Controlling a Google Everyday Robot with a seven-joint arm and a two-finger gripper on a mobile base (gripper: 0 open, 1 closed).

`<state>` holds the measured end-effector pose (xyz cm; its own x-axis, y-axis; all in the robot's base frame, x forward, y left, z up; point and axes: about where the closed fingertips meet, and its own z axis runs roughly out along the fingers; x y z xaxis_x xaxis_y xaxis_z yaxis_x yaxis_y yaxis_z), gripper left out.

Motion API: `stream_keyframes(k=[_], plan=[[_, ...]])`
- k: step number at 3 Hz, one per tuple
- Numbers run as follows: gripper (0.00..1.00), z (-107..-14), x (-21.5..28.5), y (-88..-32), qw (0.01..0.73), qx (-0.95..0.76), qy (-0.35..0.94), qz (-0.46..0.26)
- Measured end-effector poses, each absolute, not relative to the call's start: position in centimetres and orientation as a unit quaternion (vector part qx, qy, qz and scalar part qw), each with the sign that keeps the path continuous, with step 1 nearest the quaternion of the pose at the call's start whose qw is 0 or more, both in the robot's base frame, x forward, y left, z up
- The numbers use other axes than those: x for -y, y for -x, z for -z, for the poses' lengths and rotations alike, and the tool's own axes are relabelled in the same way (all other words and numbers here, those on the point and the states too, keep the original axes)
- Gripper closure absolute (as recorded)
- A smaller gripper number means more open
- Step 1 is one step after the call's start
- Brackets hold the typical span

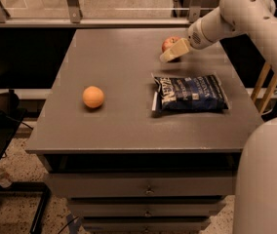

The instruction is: Pick apple

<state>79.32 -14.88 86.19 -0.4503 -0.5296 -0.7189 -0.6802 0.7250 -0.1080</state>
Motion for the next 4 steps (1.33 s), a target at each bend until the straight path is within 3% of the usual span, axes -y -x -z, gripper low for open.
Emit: stream_keyframes(k=[4], plan=[[0.95,-87.3,12.3,-80.0,0.413,-0.823,0.371,-0.122]])
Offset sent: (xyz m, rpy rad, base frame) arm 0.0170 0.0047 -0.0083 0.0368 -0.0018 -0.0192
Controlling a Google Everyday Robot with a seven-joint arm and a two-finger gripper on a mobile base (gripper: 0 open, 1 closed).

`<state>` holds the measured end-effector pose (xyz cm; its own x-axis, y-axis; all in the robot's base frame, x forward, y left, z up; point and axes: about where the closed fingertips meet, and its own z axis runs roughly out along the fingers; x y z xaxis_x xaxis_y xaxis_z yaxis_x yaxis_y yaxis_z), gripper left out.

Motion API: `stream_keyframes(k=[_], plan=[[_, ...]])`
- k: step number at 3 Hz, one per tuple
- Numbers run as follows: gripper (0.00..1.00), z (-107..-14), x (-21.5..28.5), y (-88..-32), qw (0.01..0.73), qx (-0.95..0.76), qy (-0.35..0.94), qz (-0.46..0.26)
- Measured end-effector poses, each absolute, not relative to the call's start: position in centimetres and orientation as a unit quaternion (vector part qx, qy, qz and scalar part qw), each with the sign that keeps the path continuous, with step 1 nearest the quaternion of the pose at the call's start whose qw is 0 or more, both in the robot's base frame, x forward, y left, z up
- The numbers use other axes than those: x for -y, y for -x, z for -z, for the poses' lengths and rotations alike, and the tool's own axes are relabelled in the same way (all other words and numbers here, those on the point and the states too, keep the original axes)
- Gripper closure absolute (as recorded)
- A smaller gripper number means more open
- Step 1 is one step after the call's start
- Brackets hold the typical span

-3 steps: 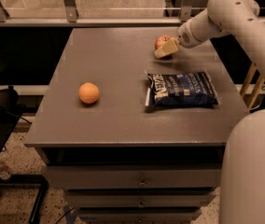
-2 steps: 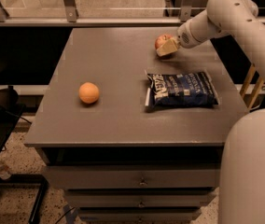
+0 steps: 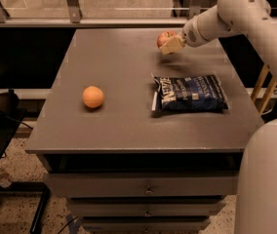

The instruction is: Pick apple

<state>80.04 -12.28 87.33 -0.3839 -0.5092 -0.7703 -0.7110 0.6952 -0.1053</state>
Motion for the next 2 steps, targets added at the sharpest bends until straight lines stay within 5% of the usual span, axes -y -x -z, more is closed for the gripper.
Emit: stream_keyframes(k=[2], plan=[[1.00,-92.6,14.0,-76.6,0.474,-0.788,0.376,-0.112]])
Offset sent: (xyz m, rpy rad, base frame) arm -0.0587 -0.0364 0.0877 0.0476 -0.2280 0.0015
